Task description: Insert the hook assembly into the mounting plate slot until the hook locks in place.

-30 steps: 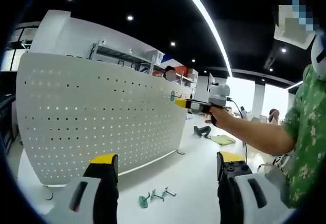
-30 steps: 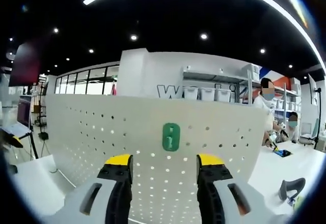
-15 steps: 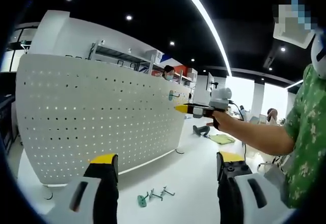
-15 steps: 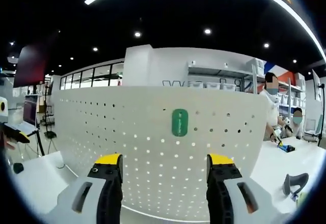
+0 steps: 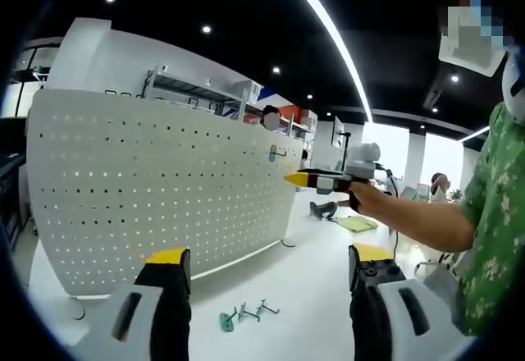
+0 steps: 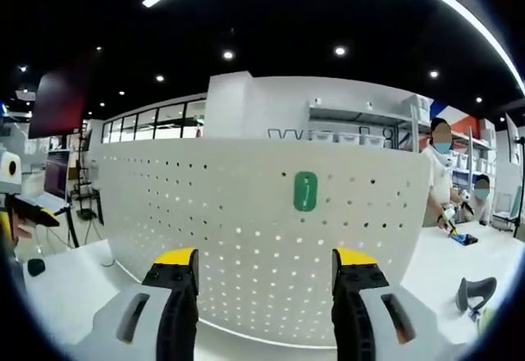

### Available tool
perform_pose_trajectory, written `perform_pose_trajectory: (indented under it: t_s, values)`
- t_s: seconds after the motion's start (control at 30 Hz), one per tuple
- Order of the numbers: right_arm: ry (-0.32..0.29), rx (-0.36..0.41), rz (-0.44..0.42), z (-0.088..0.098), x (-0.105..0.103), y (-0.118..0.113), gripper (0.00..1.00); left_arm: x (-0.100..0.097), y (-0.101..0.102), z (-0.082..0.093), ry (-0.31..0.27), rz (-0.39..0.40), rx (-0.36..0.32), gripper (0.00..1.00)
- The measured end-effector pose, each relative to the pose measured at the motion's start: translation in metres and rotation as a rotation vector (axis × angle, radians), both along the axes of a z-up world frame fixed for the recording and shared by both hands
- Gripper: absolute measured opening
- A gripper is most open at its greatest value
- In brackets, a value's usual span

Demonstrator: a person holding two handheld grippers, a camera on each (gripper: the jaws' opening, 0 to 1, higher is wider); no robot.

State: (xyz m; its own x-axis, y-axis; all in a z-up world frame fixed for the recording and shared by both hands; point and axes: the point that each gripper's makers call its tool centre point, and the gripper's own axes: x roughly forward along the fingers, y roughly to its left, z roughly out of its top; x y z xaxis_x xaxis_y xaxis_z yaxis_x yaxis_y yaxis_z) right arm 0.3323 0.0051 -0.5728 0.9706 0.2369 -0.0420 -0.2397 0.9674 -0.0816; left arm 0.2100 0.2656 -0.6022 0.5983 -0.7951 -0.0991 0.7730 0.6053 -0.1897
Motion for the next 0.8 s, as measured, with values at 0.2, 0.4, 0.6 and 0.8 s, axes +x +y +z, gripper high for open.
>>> perform_pose_trajectory:
  t_s: [0.2, 0.4, 0.6, 0.8]
  values:
    - [0.014, 0.001, 0.018, -0.008, -0.013, 0.007, 0.66, -0.005, 0.004, -0.001, -0.002, 0.008, 0.002, 0.81]
    - [0.036, 0.005, 0.039, -0.02, -0.027, 0.013, 0.65, -0.01, 0.005, -0.005, 0.002, 0.012, 0.006, 0.81]
    - [0.066, -0.002, 0.063, -0.035, -0.044, 0.025, 0.64, -0.016, 0.007, -0.009, 0.005, 0.015, 0.011, 0.81]
    - [0.103, 0.001, 0.093, -0.052, -0.061, 0.04, 0.63, -0.023, 0.009, -0.013, 0.01, 0.015, 0.013, 0.8]
